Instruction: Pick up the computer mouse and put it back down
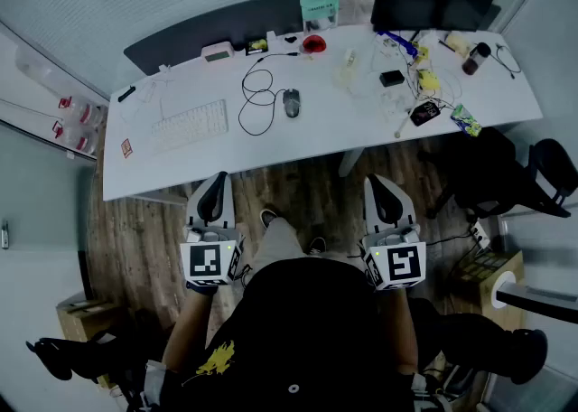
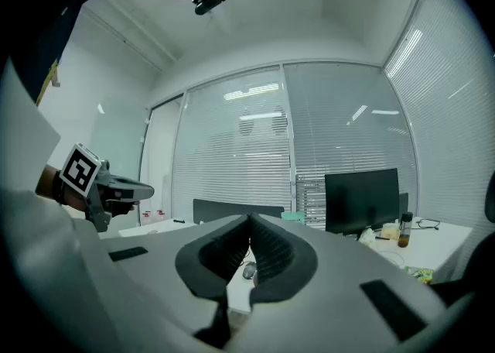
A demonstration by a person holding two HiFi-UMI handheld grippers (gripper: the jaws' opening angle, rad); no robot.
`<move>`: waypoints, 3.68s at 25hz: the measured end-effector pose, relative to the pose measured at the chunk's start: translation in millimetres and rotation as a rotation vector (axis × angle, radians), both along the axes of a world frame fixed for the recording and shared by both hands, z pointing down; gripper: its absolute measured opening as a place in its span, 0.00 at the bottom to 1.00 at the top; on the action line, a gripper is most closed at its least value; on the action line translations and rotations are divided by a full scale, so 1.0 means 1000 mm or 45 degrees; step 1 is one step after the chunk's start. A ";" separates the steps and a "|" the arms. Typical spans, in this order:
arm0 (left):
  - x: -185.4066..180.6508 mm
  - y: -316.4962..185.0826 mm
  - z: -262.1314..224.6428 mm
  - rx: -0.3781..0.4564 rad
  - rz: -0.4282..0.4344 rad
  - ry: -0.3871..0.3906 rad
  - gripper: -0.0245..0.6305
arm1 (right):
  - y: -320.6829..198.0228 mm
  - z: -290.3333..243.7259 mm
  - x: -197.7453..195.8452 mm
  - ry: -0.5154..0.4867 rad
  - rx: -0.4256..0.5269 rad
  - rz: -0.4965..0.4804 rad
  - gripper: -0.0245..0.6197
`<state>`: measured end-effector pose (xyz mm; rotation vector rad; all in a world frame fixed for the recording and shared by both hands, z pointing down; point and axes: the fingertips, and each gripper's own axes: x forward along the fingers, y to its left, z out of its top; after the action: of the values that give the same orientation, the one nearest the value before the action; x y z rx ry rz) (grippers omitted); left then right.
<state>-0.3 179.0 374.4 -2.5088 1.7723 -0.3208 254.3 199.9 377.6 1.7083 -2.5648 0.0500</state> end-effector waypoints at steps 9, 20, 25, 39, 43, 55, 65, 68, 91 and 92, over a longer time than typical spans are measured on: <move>-0.012 -0.020 0.003 -0.014 -0.019 0.019 0.06 | -0.020 0.007 -0.010 -0.100 -0.032 0.005 0.20; -0.052 -0.095 0.024 -0.081 -0.054 0.051 0.09 | -0.101 0.047 -0.038 -0.112 -0.200 0.076 0.59; -0.081 -0.150 0.028 -0.106 -0.051 0.072 0.09 | -0.155 0.059 -0.071 -0.078 -0.294 0.077 0.65; -0.171 -0.276 0.088 -0.190 0.038 0.141 0.09 | -0.315 0.160 -0.171 0.063 -0.512 0.140 0.64; -0.171 -0.290 0.113 -0.286 0.079 0.145 0.09 | -0.347 0.202 -0.183 0.070 -0.637 0.154 0.64; -0.144 -0.328 0.165 -0.431 0.084 0.143 0.09 | -0.409 0.333 -0.190 0.161 -0.929 0.172 0.64; -0.136 -0.376 0.188 -0.520 0.071 0.125 0.09 | -0.434 0.402 -0.195 0.211 -1.074 0.184 0.64; -0.133 -0.385 0.190 -0.537 0.075 0.116 0.09 | -0.436 0.408 -0.192 0.223 -1.083 0.196 0.61; -0.136 -0.338 0.127 -0.358 0.079 0.091 0.09 | -0.440 0.279 -0.183 0.222 -0.715 0.128 0.49; -0.142 -0.336 0.120 -0.332 0.066 0.074 0.09 | -0.442 0.267 -0.184 0.206 -0.688 0.131 0.49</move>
<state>-142.0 -157.4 494.1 -2.7608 1.7874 -0.5123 69.8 -241.7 644.7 1.5506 -2.0859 0.5324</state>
